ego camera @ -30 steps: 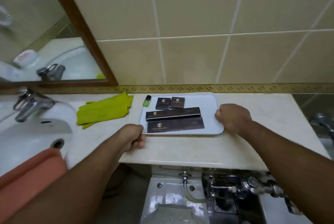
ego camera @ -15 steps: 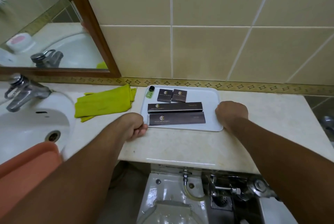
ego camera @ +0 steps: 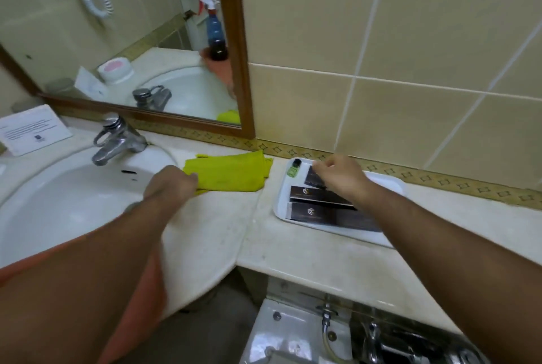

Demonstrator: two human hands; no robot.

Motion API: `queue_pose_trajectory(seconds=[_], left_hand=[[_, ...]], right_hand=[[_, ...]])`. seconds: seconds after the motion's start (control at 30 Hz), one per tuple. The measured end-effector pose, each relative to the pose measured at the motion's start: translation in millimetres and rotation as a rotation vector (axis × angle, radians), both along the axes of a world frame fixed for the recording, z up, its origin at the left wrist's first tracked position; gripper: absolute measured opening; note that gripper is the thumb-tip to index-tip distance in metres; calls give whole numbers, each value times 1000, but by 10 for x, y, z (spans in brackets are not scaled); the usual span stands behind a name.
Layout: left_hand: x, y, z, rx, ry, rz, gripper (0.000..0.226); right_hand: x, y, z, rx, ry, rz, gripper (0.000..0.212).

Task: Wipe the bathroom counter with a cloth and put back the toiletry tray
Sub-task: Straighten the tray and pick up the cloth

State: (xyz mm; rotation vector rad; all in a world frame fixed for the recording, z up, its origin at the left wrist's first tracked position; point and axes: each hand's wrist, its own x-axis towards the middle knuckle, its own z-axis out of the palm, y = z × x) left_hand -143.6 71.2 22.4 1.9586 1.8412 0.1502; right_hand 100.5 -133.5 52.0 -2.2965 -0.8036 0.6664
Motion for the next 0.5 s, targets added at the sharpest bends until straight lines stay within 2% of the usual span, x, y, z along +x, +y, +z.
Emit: queue_pose_trajectory(seconds=[0.07,0.1,0.2,0.37,0.5], left_hand=[[-172,309,-113,-112,-21,23,57],[-202,414,-186,-211,-90,43,56],[-158,641,-311,-416,-303,117,51],[86,905,-384,-491,-504,115,45],[218,973,-451,-537,-436,65,40]], right_hand=[[-328,480,-31,69,366,0,31],[-458,706,-89,58,431,10,32],[-683,1271,-326,-55,373,36,34],[-627,1765,-619,-125,405,-132,23],[-522,1790,-734,-137,369,-183,33]])
